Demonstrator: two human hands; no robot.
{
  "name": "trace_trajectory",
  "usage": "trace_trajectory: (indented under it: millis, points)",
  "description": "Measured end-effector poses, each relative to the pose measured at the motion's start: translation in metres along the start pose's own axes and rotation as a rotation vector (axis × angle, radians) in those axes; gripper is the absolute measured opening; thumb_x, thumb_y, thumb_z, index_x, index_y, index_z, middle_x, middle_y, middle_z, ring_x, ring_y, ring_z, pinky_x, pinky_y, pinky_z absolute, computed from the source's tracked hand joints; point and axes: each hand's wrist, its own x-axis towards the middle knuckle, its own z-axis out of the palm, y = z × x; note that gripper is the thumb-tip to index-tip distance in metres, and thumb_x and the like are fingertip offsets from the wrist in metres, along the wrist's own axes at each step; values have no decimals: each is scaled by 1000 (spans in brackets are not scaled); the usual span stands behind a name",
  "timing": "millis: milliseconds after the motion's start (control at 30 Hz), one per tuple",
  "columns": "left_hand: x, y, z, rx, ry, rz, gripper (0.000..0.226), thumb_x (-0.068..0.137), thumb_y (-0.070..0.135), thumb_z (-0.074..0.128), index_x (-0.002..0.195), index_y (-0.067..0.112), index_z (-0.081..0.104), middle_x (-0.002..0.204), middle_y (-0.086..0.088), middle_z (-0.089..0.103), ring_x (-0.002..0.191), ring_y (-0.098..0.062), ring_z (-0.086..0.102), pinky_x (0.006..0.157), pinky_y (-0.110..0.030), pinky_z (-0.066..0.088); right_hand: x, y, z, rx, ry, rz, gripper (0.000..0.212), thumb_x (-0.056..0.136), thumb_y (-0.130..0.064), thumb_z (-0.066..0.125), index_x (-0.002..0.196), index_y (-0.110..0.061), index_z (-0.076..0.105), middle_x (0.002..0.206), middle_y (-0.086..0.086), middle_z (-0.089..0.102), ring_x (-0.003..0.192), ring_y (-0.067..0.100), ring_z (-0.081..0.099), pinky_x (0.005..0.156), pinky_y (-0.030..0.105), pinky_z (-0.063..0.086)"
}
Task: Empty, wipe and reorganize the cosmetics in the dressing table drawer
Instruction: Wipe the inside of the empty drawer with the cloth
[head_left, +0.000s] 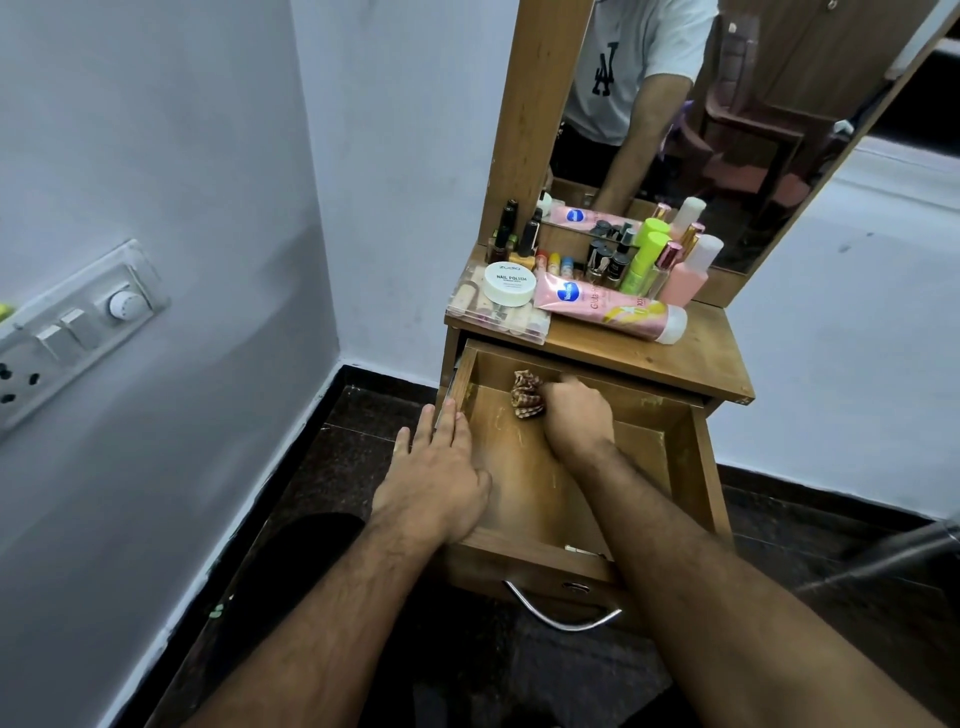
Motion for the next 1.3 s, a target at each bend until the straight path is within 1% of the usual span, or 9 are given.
trace_trajectory:
  millis: [133, 367, 533, 667, 767, 867, 1067, 1200, 1300]
  points:
    - [0, -1, 1, -20, -4, 21, 66, 102, 40, 17, 155, 10, -7, 161, -6, -22, 149, -16, -19, 124, -38, -2, -12, 26, 1, 172, 105, 224, 20, 95, -19, 58, 110, -21, 70, 106, 5, 67, 96, 25, 65, 80, 34, 53]
    - [-2, -1, 0, -33, 11, 73, 69, 103, 51, 14, 156, 10, -2, 162, -5, -20, 148, -14, -20, 123, -34, -3, -20, 43, -4, 443, 274, 528, 29, 90, -10, 62, 115, -20, 70, 112, 7, 70, 103, 26, 65, 89, 37, 55]
    - [-2, 0, 1, -16, 1, 80, 71, 102, 53, 14, 156, 10, -1, 162, -5, -18, 148, -13, -20, 124, -35, -2, -18, 40, -2, 324, 178, 343, 25, 95, -15, 58, 117, -19, 69, 111, 5, 67, 99, 21, 64, 84, 34, 53]
    - [0, 0, 2, 6, 4, 77, 71, 102, 52, 14, 156, 9, 0, 163, -6, -17, 149, -13, -19, 124, -35, -2, -11, 30, -1, 212, 85, 201, 27, 96, -15, 49, 112, -20, 70, 107, 7, 68, 98, 27, 65, 84, 37, 54]
    - [0, 1, 1, 19, 7, 70, 70, 102, 52, 14, 156, 10, 0, 163, -5, -17, 149, -13, -18, 123, -34, -3, -13, 34, -1, 249, 114, 253, 29, 93, -12, 51, 110, -21, 72, 107, 6, 70, 100, 27, 65, 84, 36, 54]
    - [-1, 1, 1, 24, 4, 70, 68, 103, 50, 14, 156, 10, 0, 163, -5, -18, 149, -13, -18, 123, -34, -4, -23, 52, -1, 364, 176, 433, 24, 93, -12, 58, 111, -20, 72, 109, 5, 72, 101, 25, 66, 87, 35, 53]
    - [-3, 1, 0, 35, 6, 68, 68, 103, 48, 14, 156, 9, 0, 163, -6, -17, 149, -14, -17, 123, -34, -3, -32, 74, -6, 495, 332, 763, 22, 90, -11, 60, 108, -11, 73, 106, 15, 72, 100, 36, 65, 87, 36, 52]
    - [-3, 1, 0, 32, 10, 68, 68, 103, 48, 15, 156, 8, 2, 163, -7, -16, 150, -14, -16, 123, -35, -2, -30, 71, -6, 434, 299, 755, 19, 91, -13, 59, 105, -9, 70, 105, 17, 71, 99, 37, 65, 86, 38, 52]
    - [-2, 2, 1, 32, 17, 71, 67, 103, 47, 15, 156, 8, 2, 163, -7, -15, 150, -14, -15, 123, -34, -1, -28, 67, -5, 307, 250, 564, 17, 94, -14, 57, 109, -11, 66, 107, 14, 70, 98, 35, 66, 84, 41, 54]
